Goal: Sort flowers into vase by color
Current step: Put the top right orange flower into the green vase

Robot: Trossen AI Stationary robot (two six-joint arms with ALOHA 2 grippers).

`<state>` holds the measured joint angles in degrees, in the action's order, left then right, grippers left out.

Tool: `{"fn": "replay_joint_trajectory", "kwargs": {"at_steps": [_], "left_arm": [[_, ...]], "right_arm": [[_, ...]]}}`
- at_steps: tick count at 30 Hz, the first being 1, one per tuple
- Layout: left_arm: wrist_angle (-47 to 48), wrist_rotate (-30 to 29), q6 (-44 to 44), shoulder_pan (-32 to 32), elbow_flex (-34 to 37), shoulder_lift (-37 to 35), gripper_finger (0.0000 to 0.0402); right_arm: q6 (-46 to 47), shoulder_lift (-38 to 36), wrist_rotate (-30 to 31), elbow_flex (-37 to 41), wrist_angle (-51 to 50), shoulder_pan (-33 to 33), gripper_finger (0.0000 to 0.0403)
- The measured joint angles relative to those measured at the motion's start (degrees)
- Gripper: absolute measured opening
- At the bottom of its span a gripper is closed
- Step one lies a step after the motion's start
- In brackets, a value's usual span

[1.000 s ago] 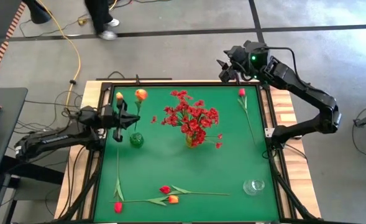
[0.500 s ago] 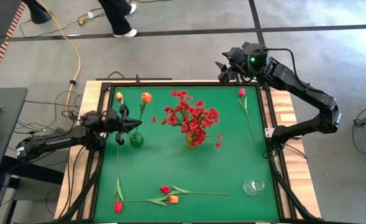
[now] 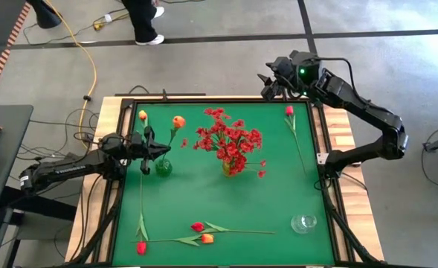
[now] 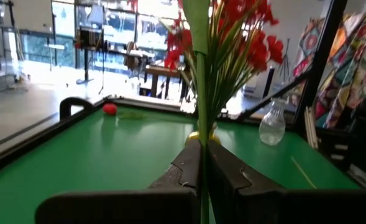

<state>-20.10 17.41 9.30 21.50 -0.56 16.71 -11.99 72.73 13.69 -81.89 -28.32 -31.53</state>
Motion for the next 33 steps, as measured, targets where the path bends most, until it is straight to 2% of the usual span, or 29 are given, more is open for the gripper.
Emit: {"fn": "replay_joint_trajectory", "kwargs": {"at_steps": [15,27,33], "left_arm": [[8.2,0.3,-1.6,0.0,0.1,0.0,0.0000],[9.6,-0.1,1.5,0.0,0.2,0.0,0.0001],[10.4,-1.7,3.1,0.0,0.2,0.0,0.0021]], "right_arm": [[0.0,0.0,0.0,0.0,0.0,0.0,0.0249],[0.0,0.0,0.0,0.0,0.0,0.0,0.0249],[0.0,0.0,0.0,0.0,0.0,0.0,0.0249]]}}
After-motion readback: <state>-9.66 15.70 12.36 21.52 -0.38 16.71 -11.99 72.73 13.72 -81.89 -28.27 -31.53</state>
